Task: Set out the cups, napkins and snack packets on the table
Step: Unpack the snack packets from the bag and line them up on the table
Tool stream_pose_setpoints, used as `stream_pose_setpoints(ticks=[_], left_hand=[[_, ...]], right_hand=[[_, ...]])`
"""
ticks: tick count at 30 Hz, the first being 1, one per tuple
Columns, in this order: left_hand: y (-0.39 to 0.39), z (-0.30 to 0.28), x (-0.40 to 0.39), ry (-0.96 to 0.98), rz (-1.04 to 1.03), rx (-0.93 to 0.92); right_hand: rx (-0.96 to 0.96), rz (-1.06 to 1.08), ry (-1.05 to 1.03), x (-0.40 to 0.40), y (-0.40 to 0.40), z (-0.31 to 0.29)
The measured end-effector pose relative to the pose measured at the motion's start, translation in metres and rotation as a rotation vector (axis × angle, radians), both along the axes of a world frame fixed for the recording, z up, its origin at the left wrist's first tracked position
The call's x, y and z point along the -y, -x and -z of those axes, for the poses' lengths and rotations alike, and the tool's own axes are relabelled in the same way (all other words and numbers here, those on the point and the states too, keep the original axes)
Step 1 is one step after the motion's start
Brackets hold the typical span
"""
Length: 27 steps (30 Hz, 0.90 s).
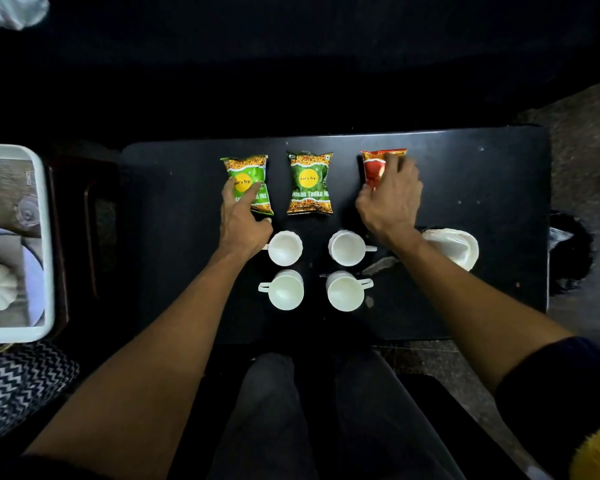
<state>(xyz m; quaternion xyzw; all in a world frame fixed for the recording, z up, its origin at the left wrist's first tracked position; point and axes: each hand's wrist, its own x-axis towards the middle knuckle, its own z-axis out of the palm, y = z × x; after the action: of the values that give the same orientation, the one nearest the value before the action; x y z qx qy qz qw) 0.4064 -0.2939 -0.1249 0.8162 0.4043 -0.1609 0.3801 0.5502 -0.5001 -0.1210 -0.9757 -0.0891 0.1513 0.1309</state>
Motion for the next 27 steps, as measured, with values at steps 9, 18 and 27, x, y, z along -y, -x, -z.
stream_pose_setpoints(ticks=[9, 18, 27], left_hand=[[0.006, 0.005, -0.003, 0.043, 0.039, 0.039], [0.006, 0.009, -0.004, 0.053, 0.047, 0.068], [0.006, 0.005, -0.008, 0.02, 0.081, 0.056]], right_hand=[[-0.148, -0.537, 0.082, -0.064, 0.031, 0.016], [-0.13, -0.514, 0.162, -0.058, 0.021, 0.02], [-0.137, -0.513, 0.151, -0.053, 0.02, 0.016]])
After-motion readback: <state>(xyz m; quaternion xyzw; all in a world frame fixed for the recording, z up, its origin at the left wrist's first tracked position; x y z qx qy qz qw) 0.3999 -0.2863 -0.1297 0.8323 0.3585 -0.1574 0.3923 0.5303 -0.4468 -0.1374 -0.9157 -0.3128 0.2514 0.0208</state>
